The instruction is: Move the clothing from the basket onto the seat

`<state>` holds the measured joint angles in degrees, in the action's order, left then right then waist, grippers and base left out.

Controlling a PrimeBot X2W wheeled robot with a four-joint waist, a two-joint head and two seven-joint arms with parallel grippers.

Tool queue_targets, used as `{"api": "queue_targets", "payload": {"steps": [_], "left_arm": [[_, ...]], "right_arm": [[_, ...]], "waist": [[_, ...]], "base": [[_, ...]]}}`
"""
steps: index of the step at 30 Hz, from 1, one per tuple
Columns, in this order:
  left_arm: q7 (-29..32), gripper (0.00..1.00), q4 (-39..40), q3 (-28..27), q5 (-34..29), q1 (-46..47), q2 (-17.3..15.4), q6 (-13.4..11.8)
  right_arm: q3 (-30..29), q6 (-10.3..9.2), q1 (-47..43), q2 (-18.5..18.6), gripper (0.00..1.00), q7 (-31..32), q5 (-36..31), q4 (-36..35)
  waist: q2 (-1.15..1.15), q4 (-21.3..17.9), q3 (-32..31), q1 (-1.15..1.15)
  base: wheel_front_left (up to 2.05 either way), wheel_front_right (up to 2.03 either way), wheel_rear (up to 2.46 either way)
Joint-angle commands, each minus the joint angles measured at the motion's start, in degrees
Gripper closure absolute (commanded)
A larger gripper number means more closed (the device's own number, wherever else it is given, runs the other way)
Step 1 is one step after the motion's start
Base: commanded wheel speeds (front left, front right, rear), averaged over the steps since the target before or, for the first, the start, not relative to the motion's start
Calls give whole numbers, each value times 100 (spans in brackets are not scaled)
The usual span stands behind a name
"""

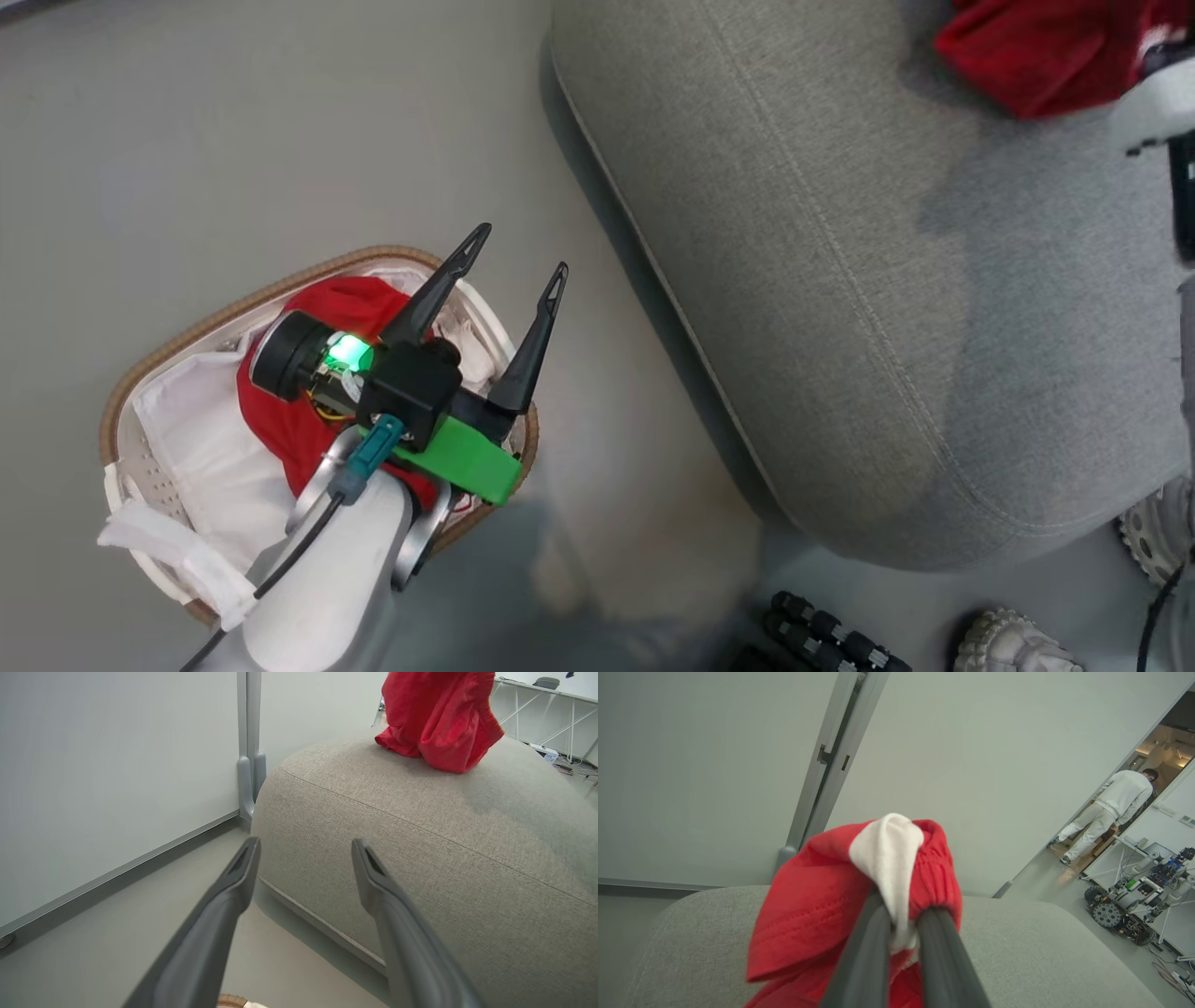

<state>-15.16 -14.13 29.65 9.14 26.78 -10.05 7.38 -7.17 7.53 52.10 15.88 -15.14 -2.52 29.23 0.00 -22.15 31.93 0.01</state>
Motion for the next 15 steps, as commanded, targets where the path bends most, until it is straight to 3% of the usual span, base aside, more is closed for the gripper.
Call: {"api": "queue_targets", "payload": {"steps": [1, 4, 7, 9, 10, 11, 15], "left_arm": [[1, 0, 63, 59, 8, 156, -91, 12], [1, 0, 2, 244, -57, 197, -211, 12], [1, 0, -95, 343, -20, 240, -219, 12], [1, 0, -169, 408, 101, 264, -182, 13], [2, 0, -226, 458, 146, 269, -191, 13], [2, 0, -264, 485, 185, 258, -188, 13], [1, 0, -348, 503, 275, 223, -103, 13]], "right_arm": [[-134, -8, -145, -43, 100, -2, -61, 56], [-493, -8, -482, -252, 100, -2, -156, 255], [-743, -8, -762, -420, 79, -2, -251, 384], [-935, -8, -963, -480, 56, -3, -292, 419], [-994, -8, -1134, -566, 10, -2, -329, 402], [-1050, -8, -1267, -624, 0, -2, -331, 401], [-1188, -8, -1761, -693, 0, -2, -355, 286]], "waist": [[0, 243, 328, -1], [0, 249, 327, -1], [0, 238, 268, -1], [0, 228, 199, -1], [0, 221, 148, -1], [0, 219, 106, -1], [0, 245, -128, -1]], "base": [[0, 0, 0], [0, 0, 0], [0, 0, 0], [0, 0, 0], [0, 0, 0], [0, 0, 0], [0, 0, 0]]}}
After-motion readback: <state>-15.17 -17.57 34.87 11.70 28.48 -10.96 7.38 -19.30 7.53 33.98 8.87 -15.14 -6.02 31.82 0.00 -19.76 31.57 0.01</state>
